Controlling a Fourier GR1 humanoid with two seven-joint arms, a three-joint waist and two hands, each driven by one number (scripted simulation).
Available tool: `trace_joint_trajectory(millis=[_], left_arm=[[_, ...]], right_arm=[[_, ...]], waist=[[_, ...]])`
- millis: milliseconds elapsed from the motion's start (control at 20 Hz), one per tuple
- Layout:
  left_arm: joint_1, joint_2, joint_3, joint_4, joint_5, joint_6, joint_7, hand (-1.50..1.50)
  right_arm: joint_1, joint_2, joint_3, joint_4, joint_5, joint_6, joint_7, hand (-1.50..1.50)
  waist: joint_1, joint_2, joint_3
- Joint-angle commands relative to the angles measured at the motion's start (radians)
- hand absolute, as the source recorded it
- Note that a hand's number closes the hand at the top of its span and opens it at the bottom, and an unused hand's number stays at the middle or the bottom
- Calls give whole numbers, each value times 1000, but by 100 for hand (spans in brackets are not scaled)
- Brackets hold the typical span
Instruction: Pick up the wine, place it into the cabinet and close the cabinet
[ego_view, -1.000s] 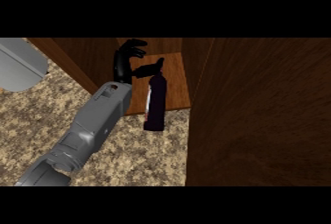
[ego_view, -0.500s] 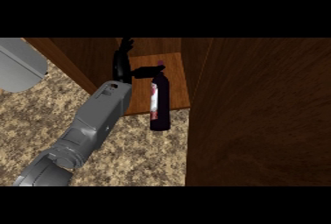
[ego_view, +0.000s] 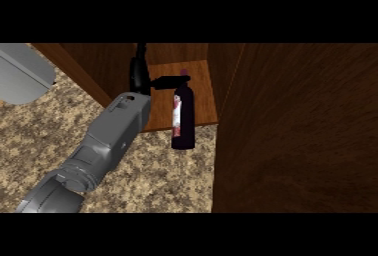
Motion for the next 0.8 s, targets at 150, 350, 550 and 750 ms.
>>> trace_joint_trajectory(millis=[150, 350, 550, 750], left_arm=[[-18, -12, 16, 12, 1, -51, -36, -150], [-20, -57, 32, 6, 14, -36, -63, -150], [-39, -59, 48, -13, 18, -55, -104, -150], [-12, -59, 53, -62, 66, -100, -114, -150]], right_arm=[[-45, 4, 22, 15, 40, -27, 19, -150], [-35, 6, 20, 14, 30, -17, 14, -150], [-23, -7, -3, 13, -4, -6, 20, -150], [-65, -12, -9, 22, -14, -36, 47, -150]], waist=[[26, -4, 0], [20, -8, 0], [32, -16, 1], [34, -25, 1]])
